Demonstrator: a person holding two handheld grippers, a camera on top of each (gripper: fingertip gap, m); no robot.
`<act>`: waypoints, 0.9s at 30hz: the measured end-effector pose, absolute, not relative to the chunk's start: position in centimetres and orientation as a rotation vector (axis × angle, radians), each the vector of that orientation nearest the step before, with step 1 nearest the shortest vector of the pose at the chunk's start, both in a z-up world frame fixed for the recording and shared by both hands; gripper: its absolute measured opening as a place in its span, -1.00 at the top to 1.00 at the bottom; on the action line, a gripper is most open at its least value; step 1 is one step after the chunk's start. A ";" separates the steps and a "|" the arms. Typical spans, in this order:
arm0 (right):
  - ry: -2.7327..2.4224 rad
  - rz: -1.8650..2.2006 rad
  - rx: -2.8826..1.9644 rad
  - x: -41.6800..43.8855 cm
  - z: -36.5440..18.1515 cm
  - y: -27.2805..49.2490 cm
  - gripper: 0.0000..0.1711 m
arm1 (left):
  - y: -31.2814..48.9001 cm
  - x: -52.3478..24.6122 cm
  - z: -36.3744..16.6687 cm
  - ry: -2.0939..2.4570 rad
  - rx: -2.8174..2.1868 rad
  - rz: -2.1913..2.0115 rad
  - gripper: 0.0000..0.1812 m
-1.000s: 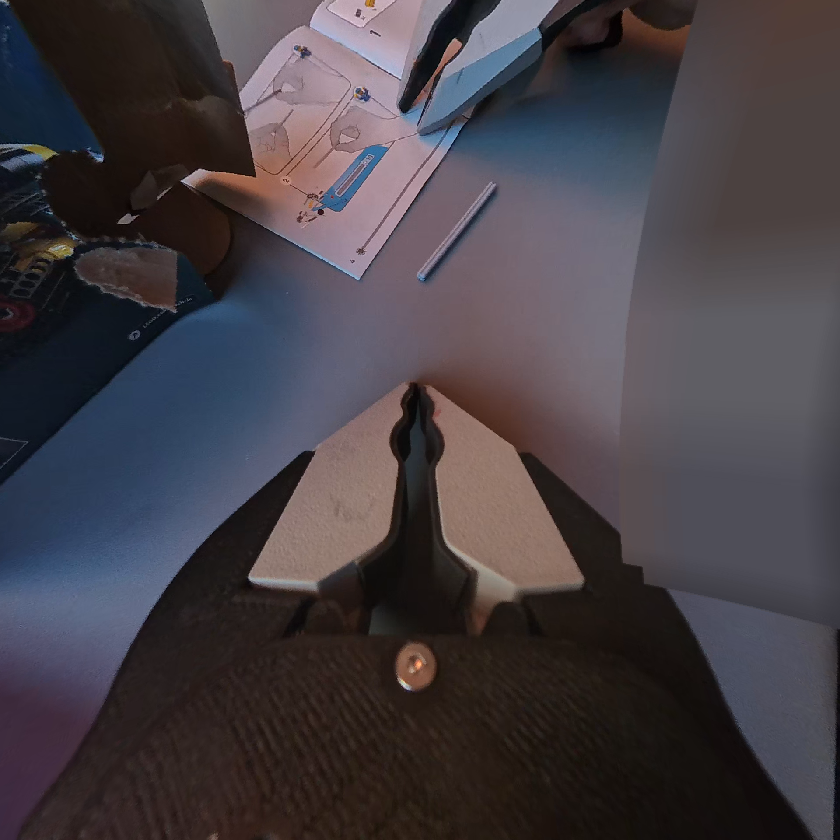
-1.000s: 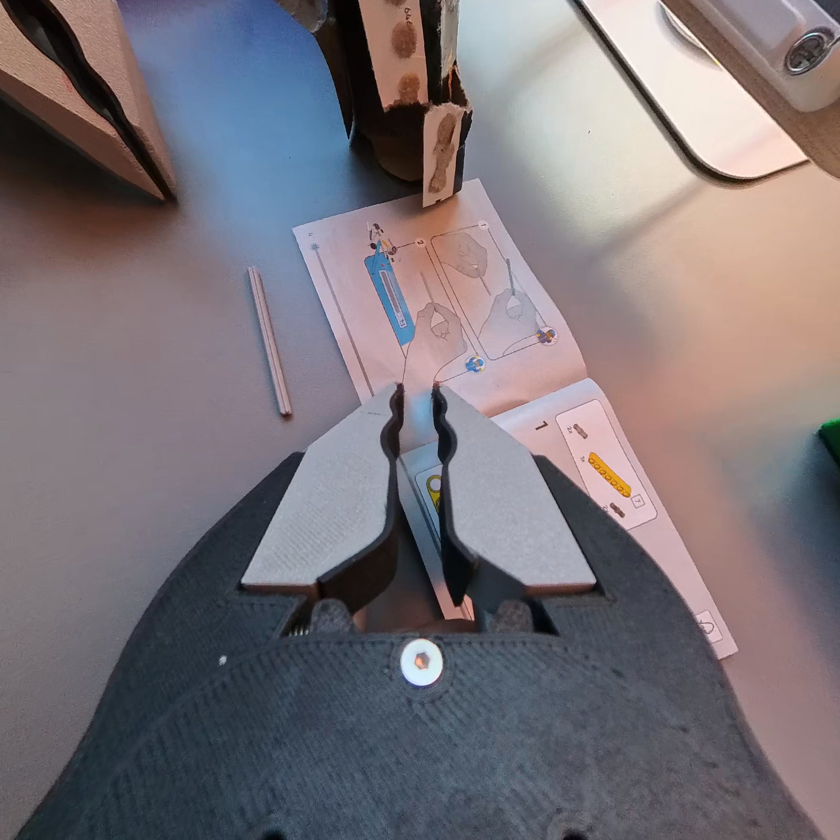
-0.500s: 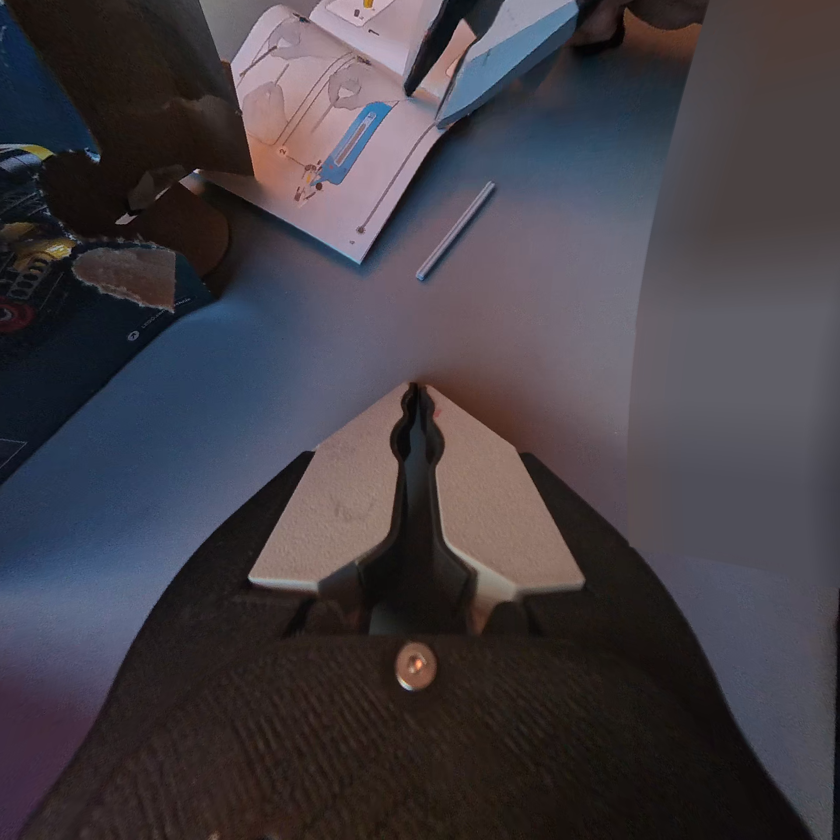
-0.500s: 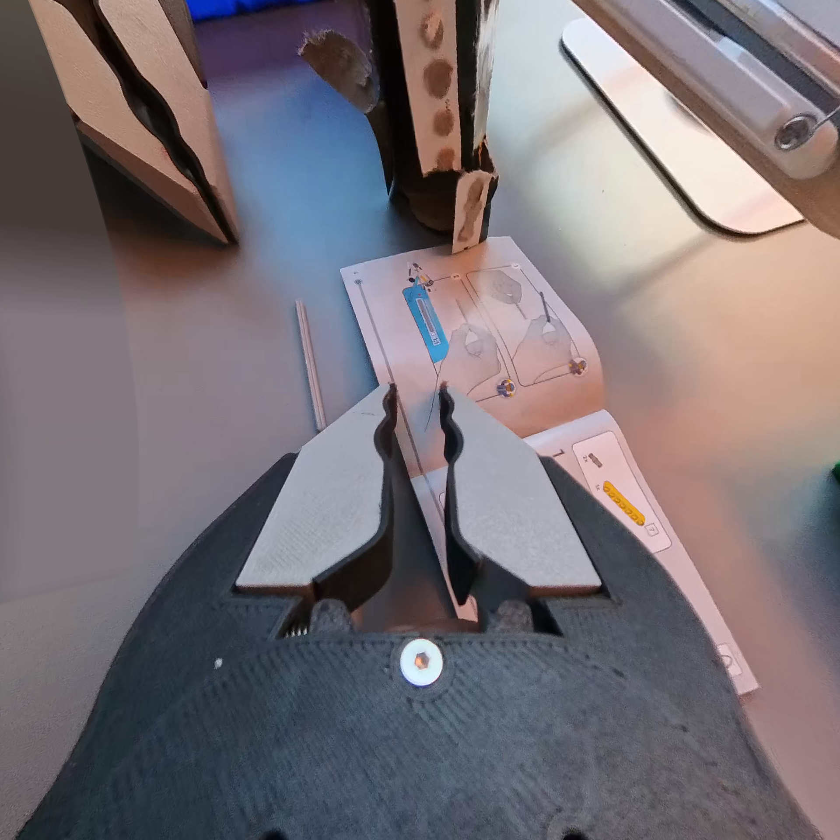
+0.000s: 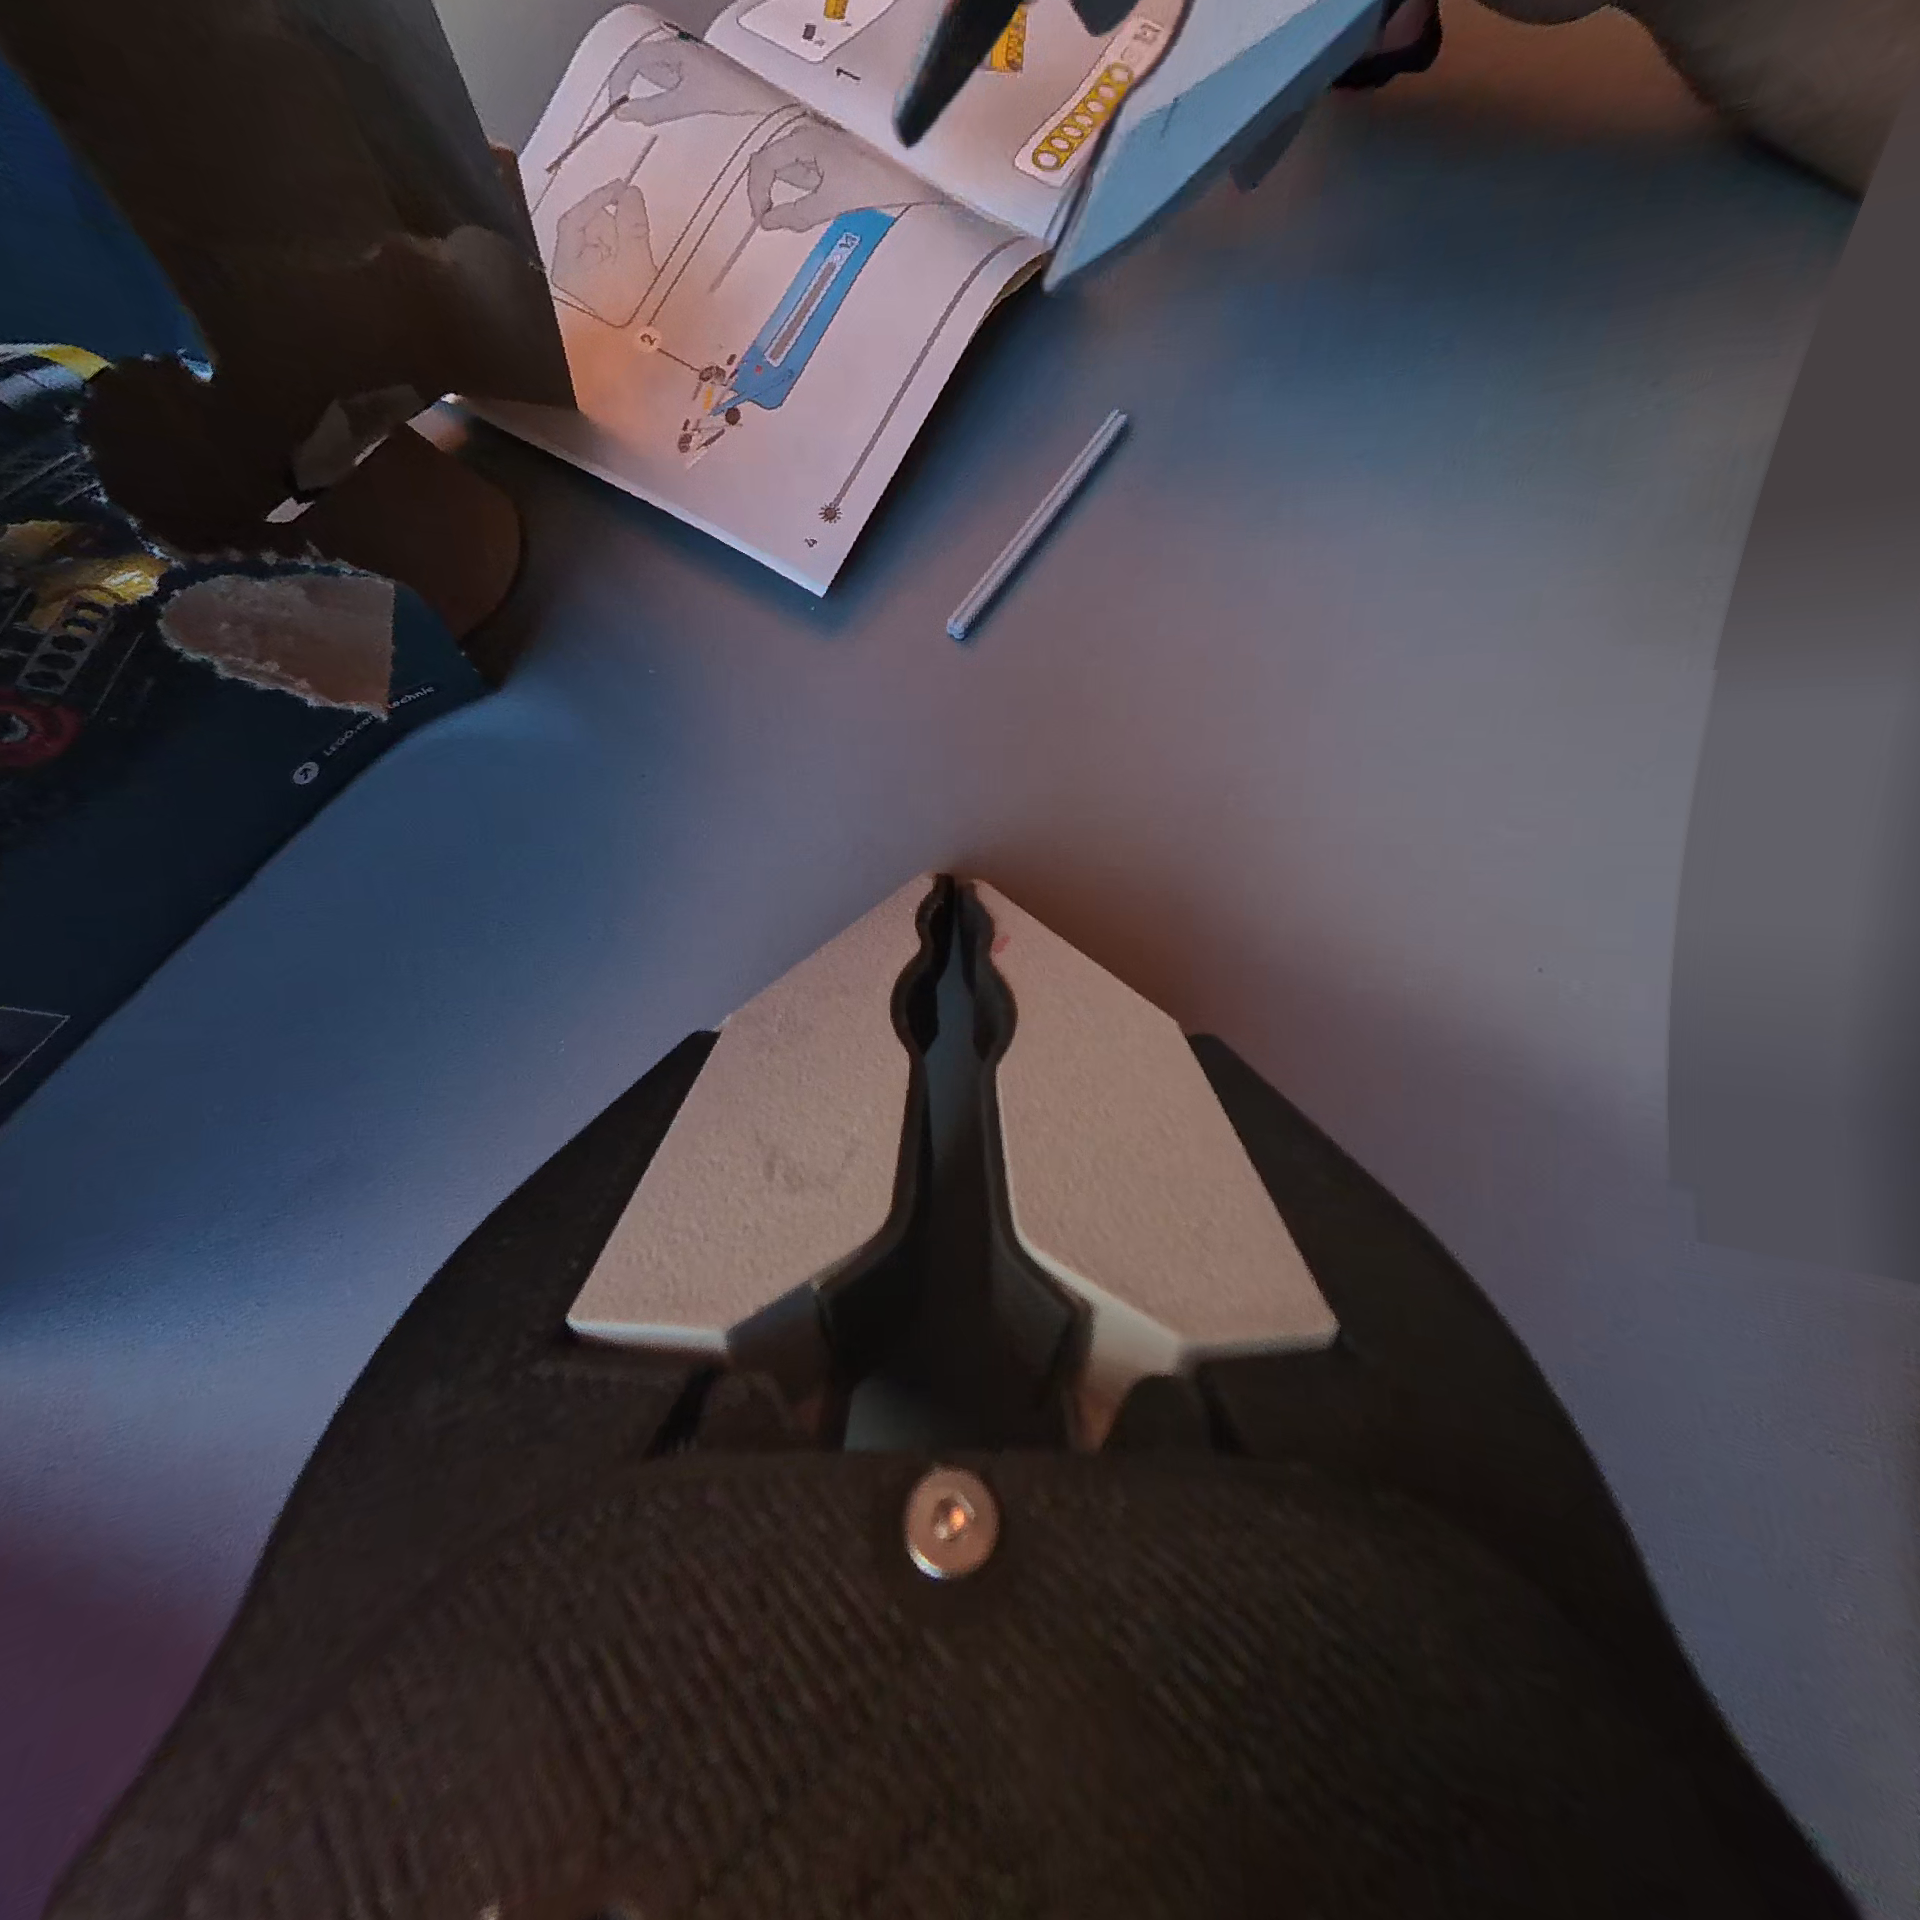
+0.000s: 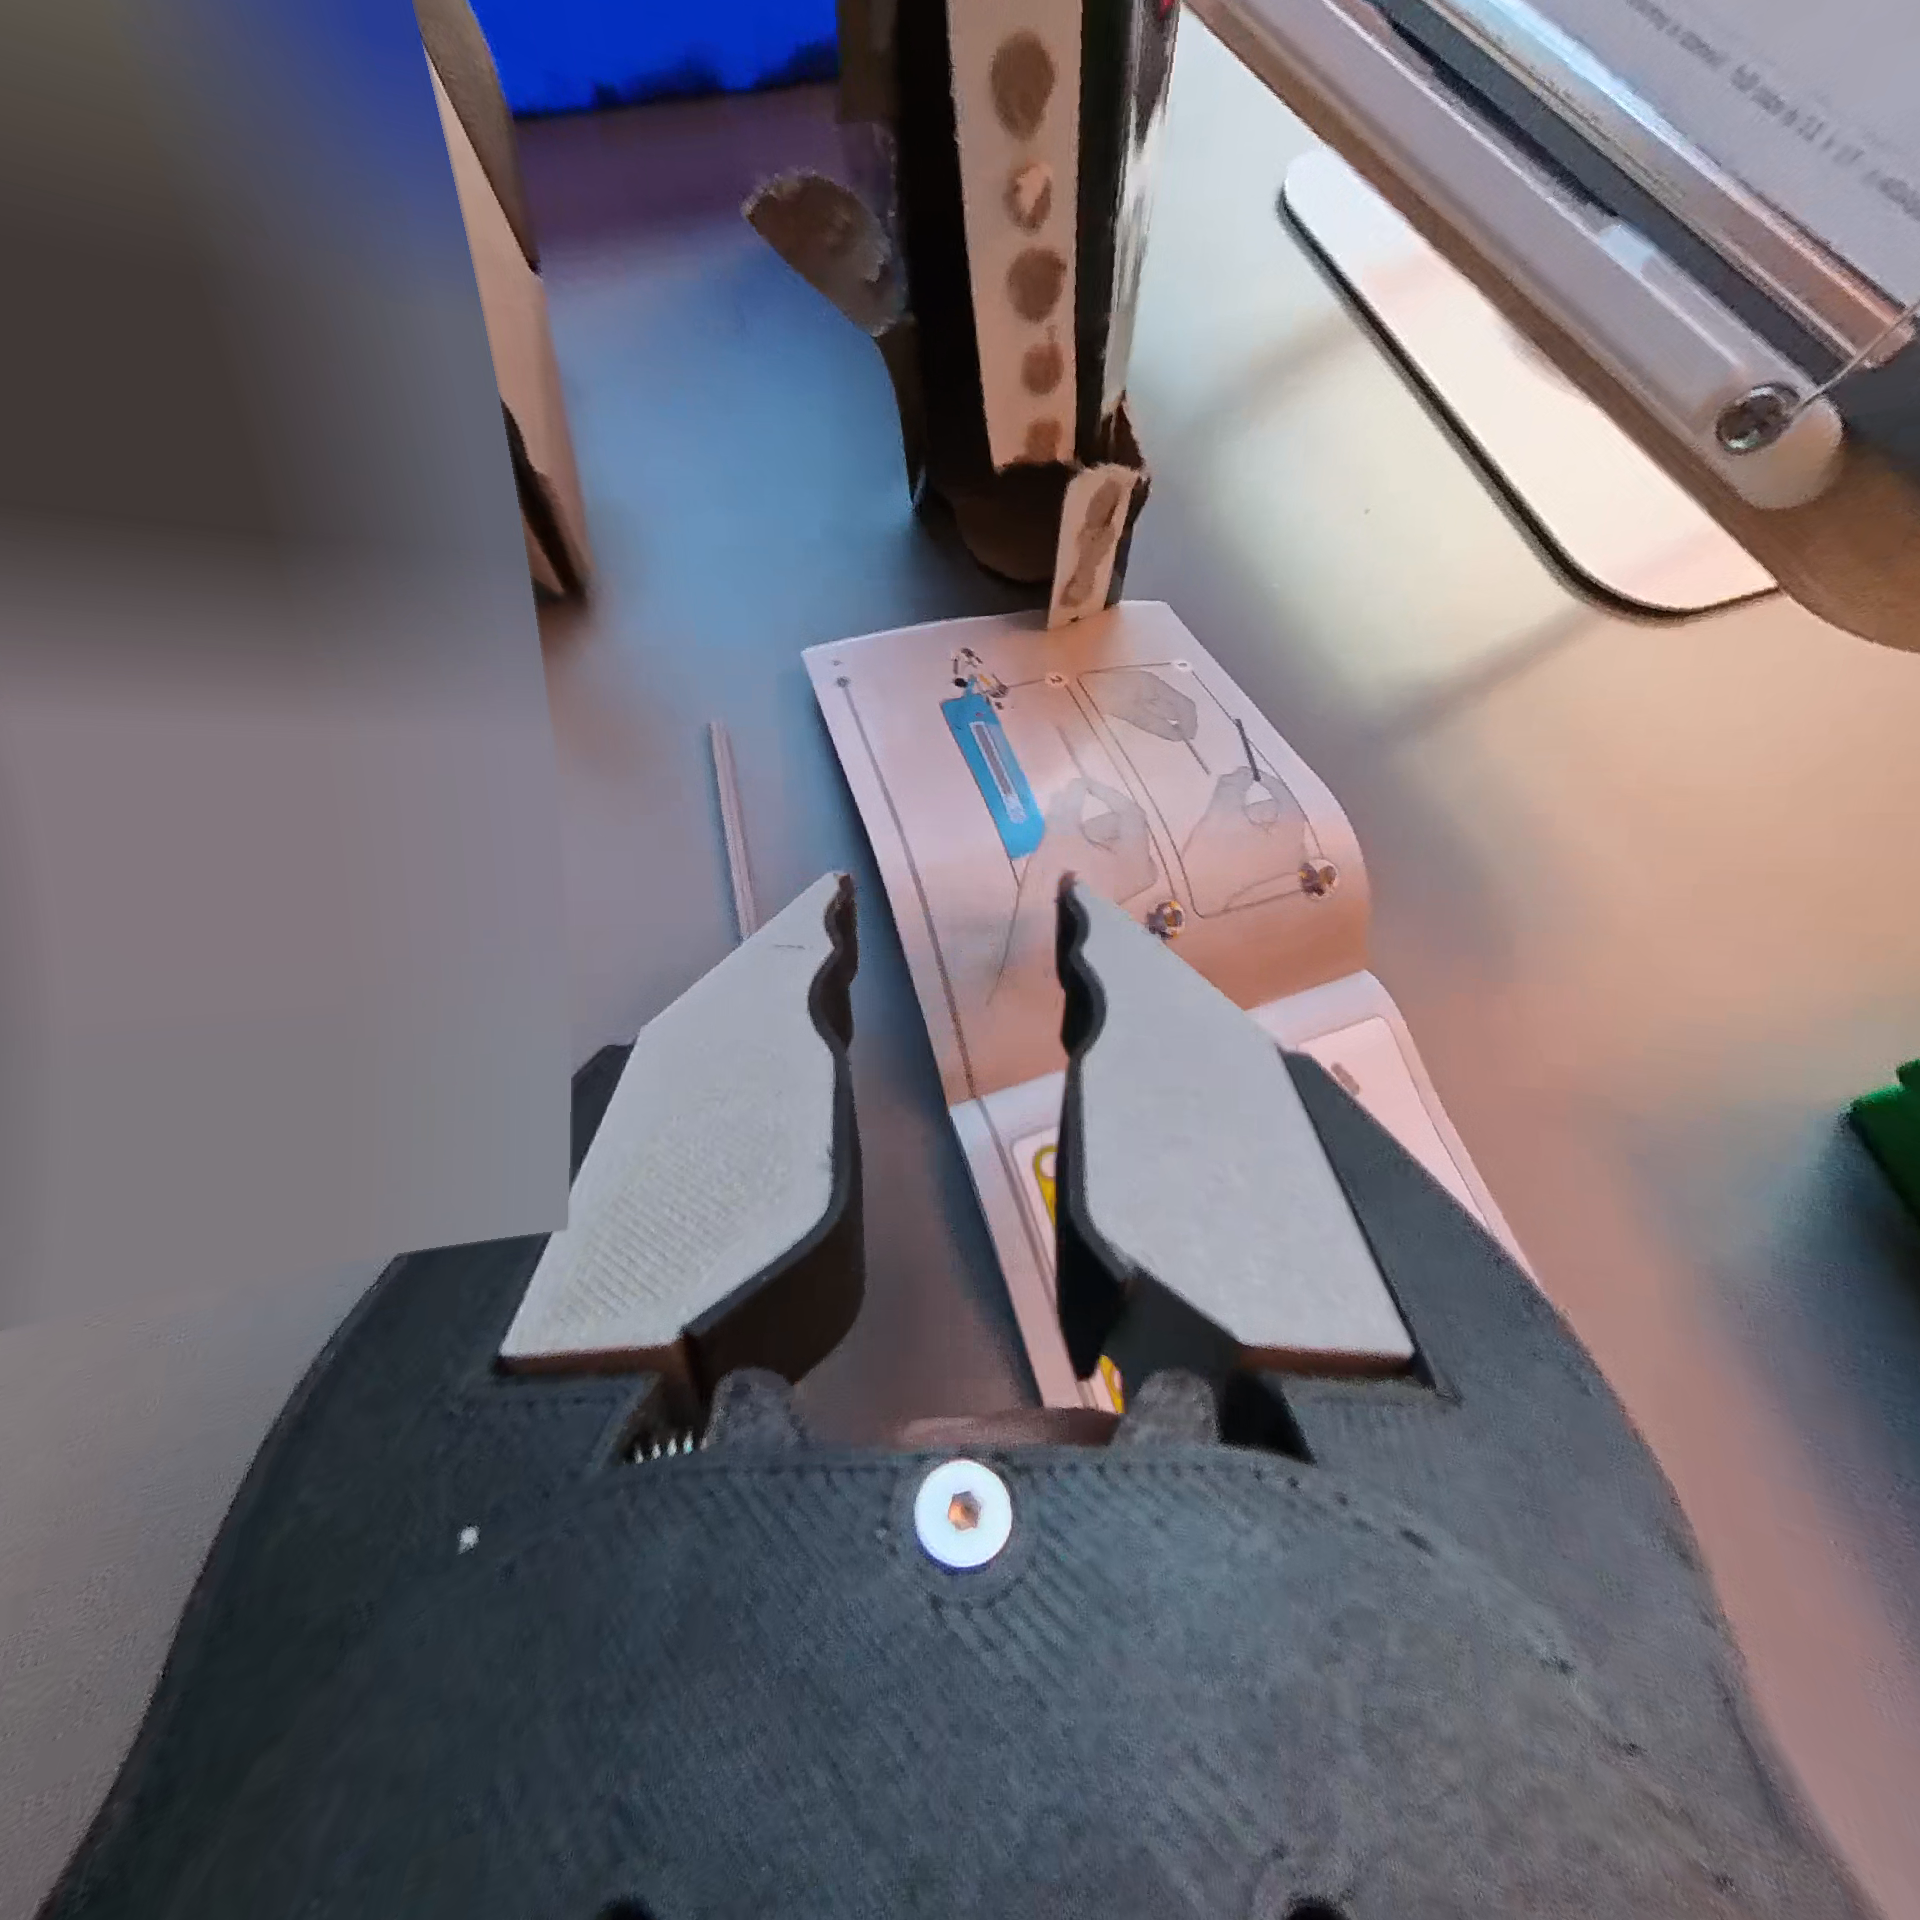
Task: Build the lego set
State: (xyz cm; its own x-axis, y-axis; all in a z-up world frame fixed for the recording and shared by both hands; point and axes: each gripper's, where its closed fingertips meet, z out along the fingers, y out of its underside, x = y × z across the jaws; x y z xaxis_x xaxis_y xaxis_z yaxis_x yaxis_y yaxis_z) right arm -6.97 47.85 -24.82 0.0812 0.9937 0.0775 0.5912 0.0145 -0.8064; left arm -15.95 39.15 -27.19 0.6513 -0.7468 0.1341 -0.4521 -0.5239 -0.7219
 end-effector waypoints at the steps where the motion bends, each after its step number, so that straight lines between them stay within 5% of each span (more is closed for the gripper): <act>1: -1.608 0.698 -1.666 -6.8 -25.2 48.0 0.57 | 39.1 -15.9 -27.2 0.926 -2.204 -0.574 1.00; 5: -1.663 0.565 -1.693 -6.4 -26.9 48.5 0.64 | 39.1 -16.0 -27.2 0.926 -2.204 -0.574 1.00; 8: -1.713 0.597 -1.673 -6.9 -27.4 47.4 0.98 | 39.1 -16.0 -27.2 0.925 -2.205 -0.579 1.00; 27: -1.884 0.783 -1.580 -7.5 -27.4 43.0 0.99 | 38.9 -15.8 -27.2 0.926 -2.215 -0.640 1.00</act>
State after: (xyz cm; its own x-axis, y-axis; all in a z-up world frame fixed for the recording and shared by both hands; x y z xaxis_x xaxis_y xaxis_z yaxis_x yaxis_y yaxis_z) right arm -7.51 43.02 -27.39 -0.1543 0.9870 0.0452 0.6641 0.1375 -0.7348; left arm -15.77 38.86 -27.18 0.6323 -0.7527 0.1837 -0.4378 -0.5428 -0.7167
